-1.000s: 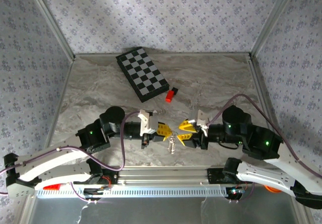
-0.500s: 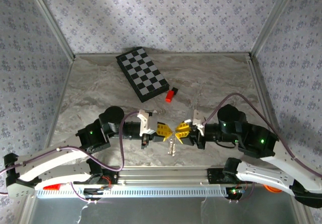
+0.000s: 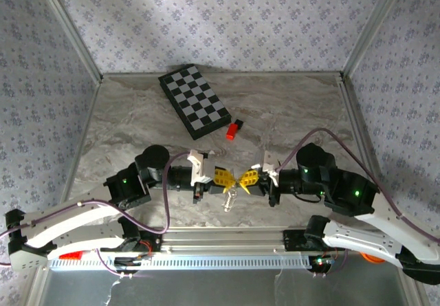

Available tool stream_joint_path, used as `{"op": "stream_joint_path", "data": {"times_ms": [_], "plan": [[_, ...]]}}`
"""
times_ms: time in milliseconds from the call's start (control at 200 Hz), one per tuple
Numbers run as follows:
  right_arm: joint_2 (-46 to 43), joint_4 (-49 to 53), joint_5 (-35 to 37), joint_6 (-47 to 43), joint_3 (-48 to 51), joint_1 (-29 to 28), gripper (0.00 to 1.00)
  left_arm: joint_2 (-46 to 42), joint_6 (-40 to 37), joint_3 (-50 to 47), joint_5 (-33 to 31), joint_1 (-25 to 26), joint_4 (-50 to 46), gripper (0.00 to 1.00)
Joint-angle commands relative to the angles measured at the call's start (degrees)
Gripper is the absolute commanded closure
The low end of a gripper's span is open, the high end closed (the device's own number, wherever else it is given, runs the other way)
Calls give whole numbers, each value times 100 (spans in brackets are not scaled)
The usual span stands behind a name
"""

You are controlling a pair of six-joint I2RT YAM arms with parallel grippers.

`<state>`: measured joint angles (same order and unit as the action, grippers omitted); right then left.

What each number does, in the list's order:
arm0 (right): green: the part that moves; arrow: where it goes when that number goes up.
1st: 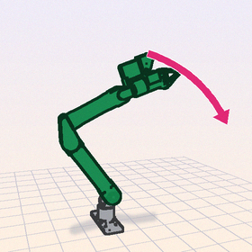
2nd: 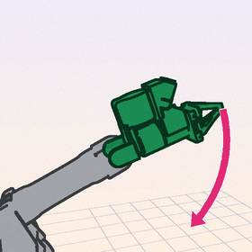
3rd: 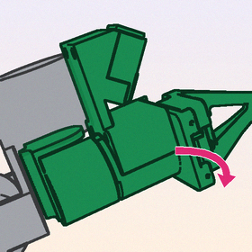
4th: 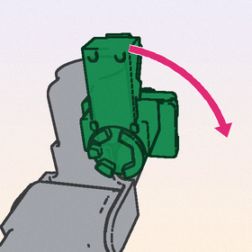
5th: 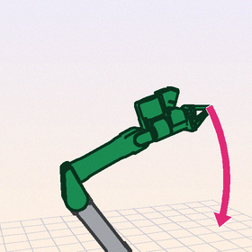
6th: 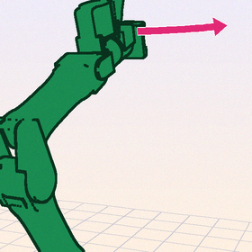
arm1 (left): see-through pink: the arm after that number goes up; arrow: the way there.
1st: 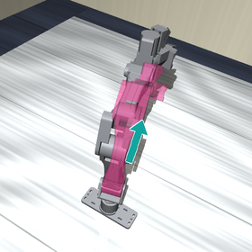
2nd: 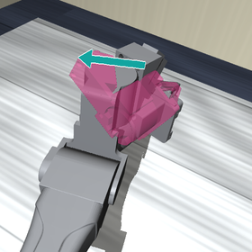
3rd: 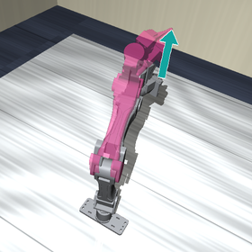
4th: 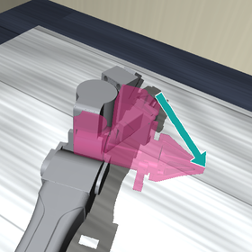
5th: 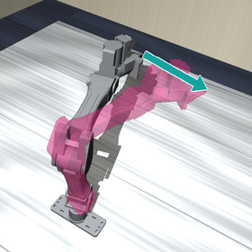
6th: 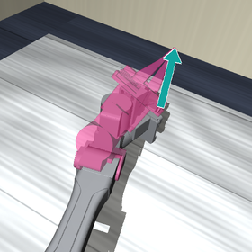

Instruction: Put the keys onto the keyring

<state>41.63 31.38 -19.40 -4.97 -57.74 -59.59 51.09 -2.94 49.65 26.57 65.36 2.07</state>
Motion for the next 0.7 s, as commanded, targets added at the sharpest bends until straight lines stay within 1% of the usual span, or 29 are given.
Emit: {"op": "stream_joint_path", "data": {"times_ms": [0,180,695], "plan": [[51,-128,-12,-38,54,-21,98,-107,82,43,182,20,356,100],[141,-111,6,-73,40,-71,100,-82,76,53,260,20,374,100],[218,-68,-55,-186,-71,-153,100,-64,90,68,272,18,435,100]]}}
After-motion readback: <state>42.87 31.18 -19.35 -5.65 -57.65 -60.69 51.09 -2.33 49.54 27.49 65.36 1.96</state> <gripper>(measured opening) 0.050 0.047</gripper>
